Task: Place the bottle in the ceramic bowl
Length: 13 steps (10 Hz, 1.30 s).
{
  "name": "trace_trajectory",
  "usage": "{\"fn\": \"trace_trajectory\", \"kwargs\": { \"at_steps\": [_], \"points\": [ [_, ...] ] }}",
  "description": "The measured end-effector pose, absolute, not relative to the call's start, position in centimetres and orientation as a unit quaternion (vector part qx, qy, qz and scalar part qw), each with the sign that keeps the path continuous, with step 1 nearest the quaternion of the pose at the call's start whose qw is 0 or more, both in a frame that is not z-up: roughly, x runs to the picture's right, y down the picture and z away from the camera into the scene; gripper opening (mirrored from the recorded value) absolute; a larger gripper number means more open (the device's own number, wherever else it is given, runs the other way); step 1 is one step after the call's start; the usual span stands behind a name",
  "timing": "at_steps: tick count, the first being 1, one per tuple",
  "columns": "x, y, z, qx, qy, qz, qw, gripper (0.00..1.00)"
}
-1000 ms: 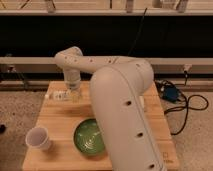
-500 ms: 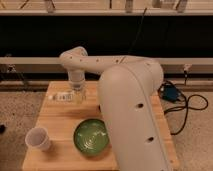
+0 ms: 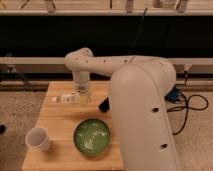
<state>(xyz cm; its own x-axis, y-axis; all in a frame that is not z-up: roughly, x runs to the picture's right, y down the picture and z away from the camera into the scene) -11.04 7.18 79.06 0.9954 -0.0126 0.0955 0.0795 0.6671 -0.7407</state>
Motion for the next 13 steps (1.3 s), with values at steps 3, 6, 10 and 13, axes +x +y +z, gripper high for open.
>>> {"fn": "trace_trajectory", "kwargs": {
  "at_steps": [3,6,10,13],
  "points": [
    [-9.8,7.8,76.9,-0.411,-0.042,-0.023,0.911,0.02],
    [-8.7,10.2,75.4,-0.418,-0.041,-0.016,0.907,0.02],
    [-7.9,13.0,74.2,-0.434,-0.038,-0.011,0.9,0.02],
    [-7.4,15.6,73.6,-0.441,-0.033,-0.003,0.897,0.02]
  ]
}}
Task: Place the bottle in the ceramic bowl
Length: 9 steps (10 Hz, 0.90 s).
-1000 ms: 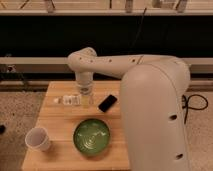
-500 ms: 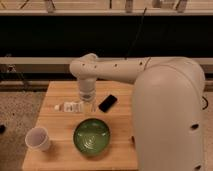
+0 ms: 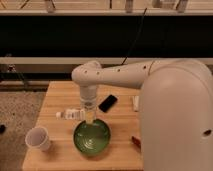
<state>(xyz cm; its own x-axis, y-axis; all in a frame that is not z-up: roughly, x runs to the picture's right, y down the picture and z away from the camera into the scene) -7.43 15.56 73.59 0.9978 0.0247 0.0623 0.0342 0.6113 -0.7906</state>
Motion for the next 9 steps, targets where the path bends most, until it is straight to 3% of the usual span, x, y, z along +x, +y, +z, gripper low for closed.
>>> {"fn": "trace_trajectory", "kwargs": {
  "at_steps": [5,6,9],
  "points": [
    [-5.7,17.5,73.3,-0.444,-0.021,0.013,0.896,0.03],
    [-5.5,17.6,73.3,-0.444,-0.019,0.018,0.895,0.12],
    [-4.9,17.6,73.5,-0.442,-0.016,0.026,0.896,0.13]
  ]
}}
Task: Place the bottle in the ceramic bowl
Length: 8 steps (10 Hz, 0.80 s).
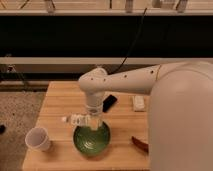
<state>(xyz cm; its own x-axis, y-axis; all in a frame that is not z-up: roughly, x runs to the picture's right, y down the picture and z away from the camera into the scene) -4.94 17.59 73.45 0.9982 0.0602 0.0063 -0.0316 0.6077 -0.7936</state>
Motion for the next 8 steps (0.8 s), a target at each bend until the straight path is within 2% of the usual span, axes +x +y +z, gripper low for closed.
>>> {"fn": "trace_trajectory", "kwargs": {
  "at_steps": [1,8],
  "points": [
    [-4.6,17.7,73.5,-0.443,-0.012,0.026,0.896,0.07],
    [-3.4,17.9,73.9,-0.444,-0.01,0.036,0.895,0.1]
  ]
}}
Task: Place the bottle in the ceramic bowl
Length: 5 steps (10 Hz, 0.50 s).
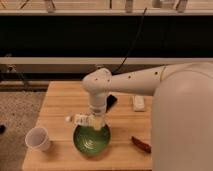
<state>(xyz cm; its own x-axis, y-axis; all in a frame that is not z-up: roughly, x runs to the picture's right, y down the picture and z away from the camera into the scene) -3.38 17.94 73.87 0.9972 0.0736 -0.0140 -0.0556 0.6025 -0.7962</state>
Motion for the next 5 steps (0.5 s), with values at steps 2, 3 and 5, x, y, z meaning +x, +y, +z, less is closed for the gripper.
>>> {"fn": "trace_trajectory", "kwargs": {
  "at_steps": [2,3,5],
  "points": [
    [-2.81,17.97,73.92,-0.445,-0.009,0.038,0.895,0.1],
    [-2.64,17.96,73.95,-0.445,-0.009,0.04,0.895,0.11],
    [-2.42,17.86,73.98,-0.444,-0.011,0.041,0.895,0.22]
  ]
}}
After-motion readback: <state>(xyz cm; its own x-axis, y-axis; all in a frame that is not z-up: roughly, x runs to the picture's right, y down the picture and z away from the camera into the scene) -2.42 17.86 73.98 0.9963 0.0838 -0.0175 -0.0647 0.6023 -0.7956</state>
